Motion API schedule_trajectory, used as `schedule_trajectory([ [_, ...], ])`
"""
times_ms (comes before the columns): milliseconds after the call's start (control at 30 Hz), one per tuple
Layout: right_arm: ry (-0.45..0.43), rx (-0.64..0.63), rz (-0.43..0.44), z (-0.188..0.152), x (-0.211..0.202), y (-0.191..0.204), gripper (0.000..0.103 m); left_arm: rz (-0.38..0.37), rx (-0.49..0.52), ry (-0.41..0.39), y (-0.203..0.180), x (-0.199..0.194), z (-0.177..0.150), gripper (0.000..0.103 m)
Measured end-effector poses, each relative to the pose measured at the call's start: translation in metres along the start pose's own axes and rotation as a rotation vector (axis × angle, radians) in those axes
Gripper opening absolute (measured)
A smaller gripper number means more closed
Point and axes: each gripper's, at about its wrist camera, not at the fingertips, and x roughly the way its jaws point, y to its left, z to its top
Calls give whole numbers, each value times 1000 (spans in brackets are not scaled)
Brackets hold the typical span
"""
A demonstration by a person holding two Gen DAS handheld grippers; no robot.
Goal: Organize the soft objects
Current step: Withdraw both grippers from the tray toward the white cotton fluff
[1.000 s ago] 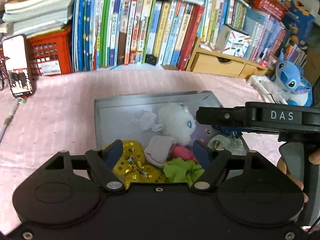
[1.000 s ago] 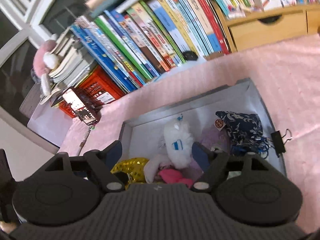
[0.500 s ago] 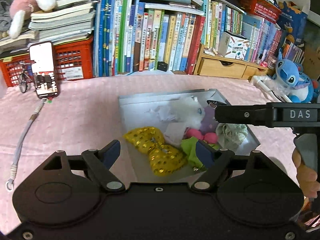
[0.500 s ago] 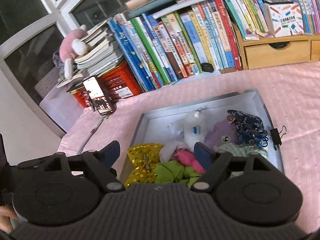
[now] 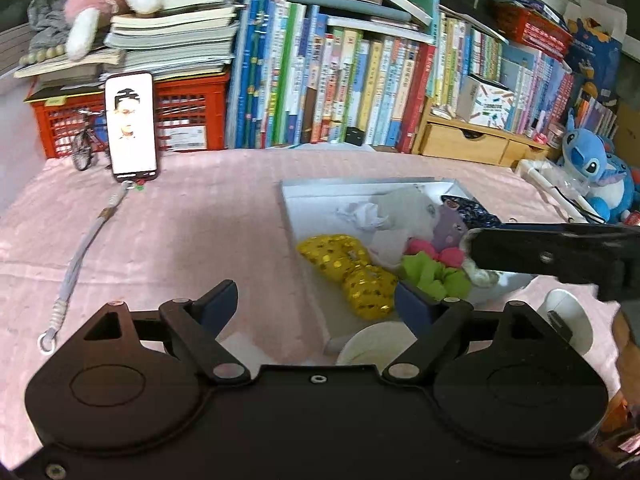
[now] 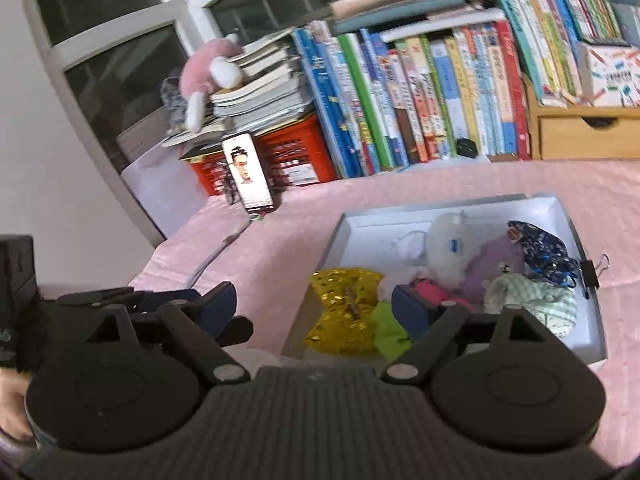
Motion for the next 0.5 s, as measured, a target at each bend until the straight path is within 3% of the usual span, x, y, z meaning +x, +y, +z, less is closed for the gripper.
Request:
schedule_trajectory([
  [233, -56, -112, 2, -23, -15, 30, 92, 42, -42, 0, 32, -7, -19, 85],
  [500, -191, -310, -54, -52, -38, 73, 93, 64, -142, 30, 72, -1, -32, 85],
])
